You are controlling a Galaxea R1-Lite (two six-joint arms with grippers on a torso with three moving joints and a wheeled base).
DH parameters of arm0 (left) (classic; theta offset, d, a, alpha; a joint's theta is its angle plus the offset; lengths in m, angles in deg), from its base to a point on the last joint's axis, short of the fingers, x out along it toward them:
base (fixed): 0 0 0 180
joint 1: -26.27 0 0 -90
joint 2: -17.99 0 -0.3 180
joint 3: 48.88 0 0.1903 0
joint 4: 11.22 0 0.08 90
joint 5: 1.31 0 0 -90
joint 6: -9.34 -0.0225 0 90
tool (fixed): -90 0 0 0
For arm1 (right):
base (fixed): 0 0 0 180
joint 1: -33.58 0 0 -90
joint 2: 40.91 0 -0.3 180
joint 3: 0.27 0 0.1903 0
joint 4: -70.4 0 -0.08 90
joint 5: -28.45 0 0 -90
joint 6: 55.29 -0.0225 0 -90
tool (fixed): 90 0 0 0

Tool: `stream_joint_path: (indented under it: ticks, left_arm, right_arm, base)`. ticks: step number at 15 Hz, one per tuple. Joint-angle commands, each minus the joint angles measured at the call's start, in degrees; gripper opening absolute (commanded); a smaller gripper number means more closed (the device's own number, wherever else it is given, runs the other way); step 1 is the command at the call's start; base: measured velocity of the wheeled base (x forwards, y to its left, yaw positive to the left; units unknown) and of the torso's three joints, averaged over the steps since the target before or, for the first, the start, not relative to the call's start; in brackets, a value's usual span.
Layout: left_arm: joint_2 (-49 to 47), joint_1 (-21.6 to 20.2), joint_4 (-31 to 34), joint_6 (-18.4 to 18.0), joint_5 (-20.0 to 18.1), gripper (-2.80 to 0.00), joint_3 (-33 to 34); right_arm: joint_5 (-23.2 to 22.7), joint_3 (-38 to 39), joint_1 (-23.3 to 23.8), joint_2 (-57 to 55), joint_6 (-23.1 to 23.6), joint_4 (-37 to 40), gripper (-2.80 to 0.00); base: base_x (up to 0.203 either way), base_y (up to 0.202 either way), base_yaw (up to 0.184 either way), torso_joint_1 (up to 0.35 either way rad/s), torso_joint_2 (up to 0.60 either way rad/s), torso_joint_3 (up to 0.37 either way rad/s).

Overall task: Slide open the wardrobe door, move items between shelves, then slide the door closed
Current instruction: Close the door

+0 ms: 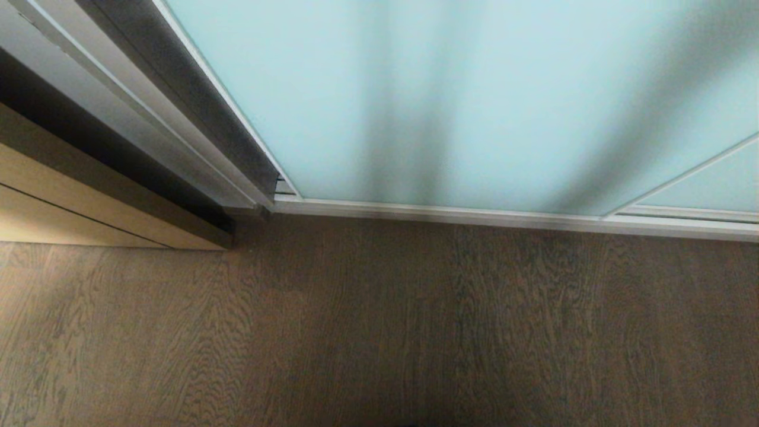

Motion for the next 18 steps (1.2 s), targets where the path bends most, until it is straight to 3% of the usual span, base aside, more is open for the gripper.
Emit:
stream_joint_path:
  ticks: [1, 5, 9, 12, 14, 16, 18]
  left_arm:
    - [-0.1, 0.0, 0.0, 0.0, 0.0, -2.8, 0.0]
    - [-0.1, 0.0, 0.0, 0.0, 0.0, -2.8, 0.0]
    - [-0.1, 0.0, 0.0, 0.0, 0.0, -2.8, 0.0]
    - [-0.1, 0.0, 0.0, 0.0, 0.0, -2.8, 0.0]
    - [-0.1, 0.0, 0.0, 0.0, 0.0, -2.8, 0.0]
    - [-0.1, 0.0, 0.0, 0.0, 0.0, -2.8, 0.0]
    - [-0.1, 0.0, 0.0, 0.0, 0.0, -2.8, 0.0]
  right_arm:
    - [-0.2, 3.5, -12.0, 7.3, 3.1, 2.7, -2.8]
    - [-0.4, 11.8, -22.2, 22.0, 6.1, 15.5, -2.8]
    - [-1.5, 24.9, -24.5, 33.8, 7.6, 21.2, -2.8]
    - [-1.2, 34.9, -24.7, 34.0, 8.5, 18.6, -2.8]
    - [-0.2, 42.6, -27.6, 34.0, 9.0, 14.5, -2.8]
    - [2.0, 45.0, -28.6, 34.7, 8.5, 13.5, -2.8]
    - [2.2, 46.4, -33.3, 38.0, 8.5, 15.0, -2.8]
  base:
    - [0.0, 0.0, 0.0, 0.0, 0.0, 0.0]
    - [0.0, 0.0, 0.0, 0.0, 0.0, 0.0]
    - [0.0, 0.0, 0.0, 0.0, 0.0, 0.0]
    - [0.0, 0.0, 0.0, 0.0, 0.0, 0.0]
    - [0.0, 0.0, 0.0, 0.0, 0.0, 0.0]
    - [0.0, 0.0, 0.0, 0.0, 0.0, 0.0]
    - [0.0, 0.0, 0.0, 0.0, 0.0, 0.0]
